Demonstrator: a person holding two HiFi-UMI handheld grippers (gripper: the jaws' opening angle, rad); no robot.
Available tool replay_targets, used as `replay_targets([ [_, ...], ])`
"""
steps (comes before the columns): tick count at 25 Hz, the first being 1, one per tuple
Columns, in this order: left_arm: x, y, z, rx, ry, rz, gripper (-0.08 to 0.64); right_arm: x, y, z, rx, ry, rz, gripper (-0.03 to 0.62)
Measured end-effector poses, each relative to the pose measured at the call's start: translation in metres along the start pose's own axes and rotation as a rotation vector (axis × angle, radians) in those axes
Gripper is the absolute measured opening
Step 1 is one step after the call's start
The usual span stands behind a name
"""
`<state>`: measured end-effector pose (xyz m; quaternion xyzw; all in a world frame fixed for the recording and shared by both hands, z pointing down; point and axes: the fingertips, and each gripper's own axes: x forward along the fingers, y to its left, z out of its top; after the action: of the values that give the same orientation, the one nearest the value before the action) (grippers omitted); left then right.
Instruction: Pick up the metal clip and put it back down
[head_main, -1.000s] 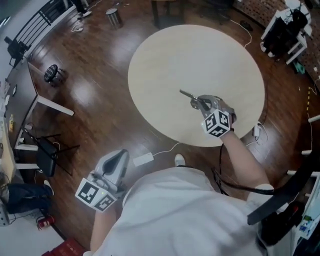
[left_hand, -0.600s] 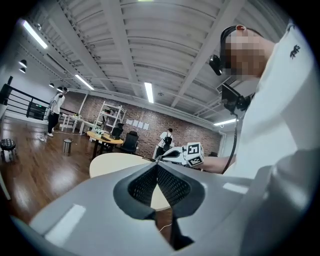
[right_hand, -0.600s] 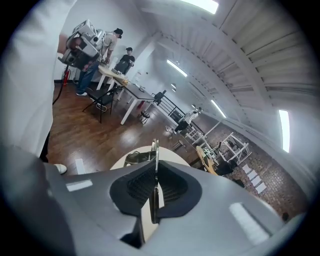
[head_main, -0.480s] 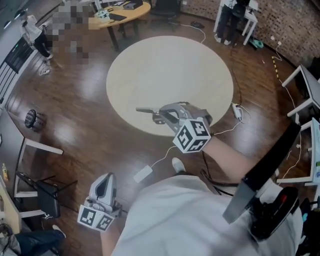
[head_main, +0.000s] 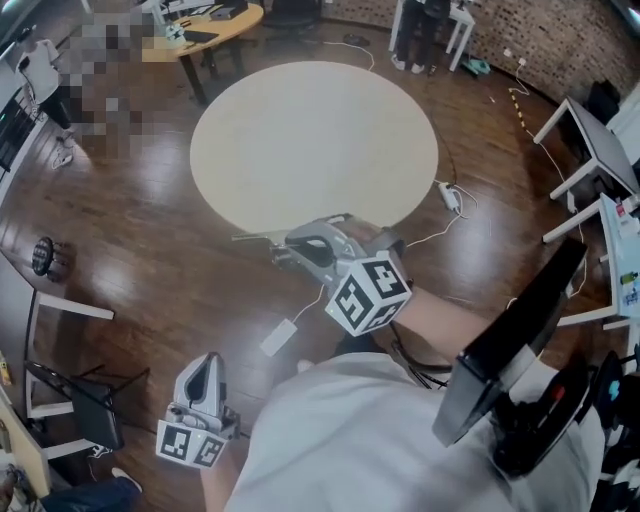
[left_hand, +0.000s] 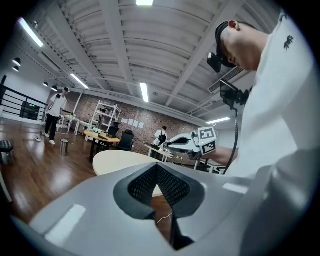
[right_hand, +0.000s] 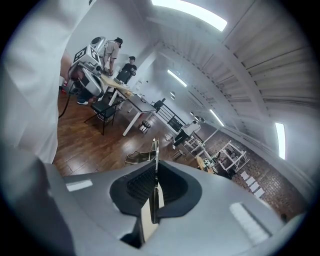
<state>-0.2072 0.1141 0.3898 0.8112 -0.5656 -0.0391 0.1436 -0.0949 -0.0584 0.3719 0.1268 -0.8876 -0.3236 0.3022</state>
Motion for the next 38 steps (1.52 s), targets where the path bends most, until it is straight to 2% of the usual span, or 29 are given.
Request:
replay_targets([
  [7, -0.005, 0.005, -0.001, -0.024, 0.001, -0.009, 0.002, -0.005, 0.005, 0.016, -0.005, -0.008, 0.000, 0.005],
  [11, -0.001, 0.003, -0.002, -0.025, -0.002, -0.003, 0.002, -0.002, 0.001, 0.007, -0.019, -0.010, 0.000, 0.005],
  [14, 0.008, -0.001, -0.005, -0.024, 0.005, 0.010, 0.002, 0.000, -0.007, -0.013, -0.013, -0.001, 0.004, 0.005],
  [21, 0.048, -0.001, -0.005, -0.027, 0.018, 0.034, 0.002, 0.028, -0.034, -0.107, 0.018, 0.085, 0.008, 0.005],
  [30, 0.107, -0.006, 0.017, -0.039, 0.003, 0.099, 0.002, 0.106, -0.076, -0.263, 0.000, 0.207, 0.029, 0.005],
  [35, 0.135, -0.017, 0.020, -0.048, 0.029, 0.149, 0.002, 0.159, -0.073, -0.342, -0.020, 0.272, 0.078, 0.005],
  [38, 0.144, -0.023, 0.021, -0.069, 0.046, 0.191, 0.002, 0.181, -0.060, -0.366, -0.015, 0.288, 0.110, 0.005],
])
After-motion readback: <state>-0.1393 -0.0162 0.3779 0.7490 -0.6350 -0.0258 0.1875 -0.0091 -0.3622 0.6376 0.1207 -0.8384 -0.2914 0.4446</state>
